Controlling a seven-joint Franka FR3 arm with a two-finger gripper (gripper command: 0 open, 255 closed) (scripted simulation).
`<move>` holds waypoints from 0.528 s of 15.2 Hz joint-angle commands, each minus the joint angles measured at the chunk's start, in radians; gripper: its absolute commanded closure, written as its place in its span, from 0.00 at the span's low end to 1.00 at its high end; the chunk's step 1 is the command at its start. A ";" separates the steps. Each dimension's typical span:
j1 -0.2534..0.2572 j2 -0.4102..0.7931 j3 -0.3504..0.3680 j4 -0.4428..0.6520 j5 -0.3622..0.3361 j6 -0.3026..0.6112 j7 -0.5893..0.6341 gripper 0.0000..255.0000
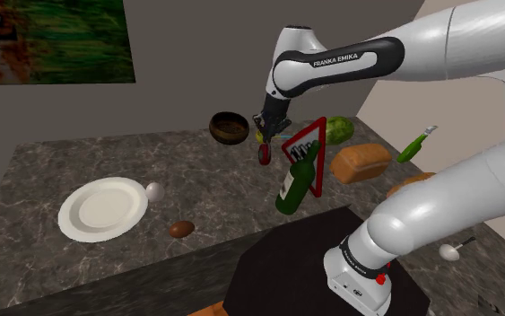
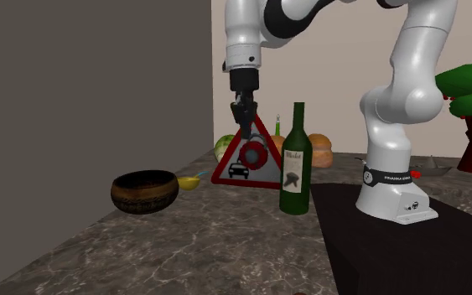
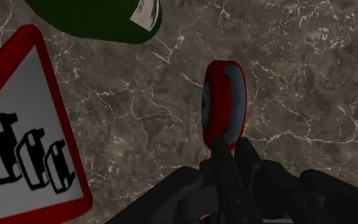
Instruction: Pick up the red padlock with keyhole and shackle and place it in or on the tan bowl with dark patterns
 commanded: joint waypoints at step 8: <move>-0.036 0.333 -0.027 0.390 -0.061 -0.062 -0.025 1.00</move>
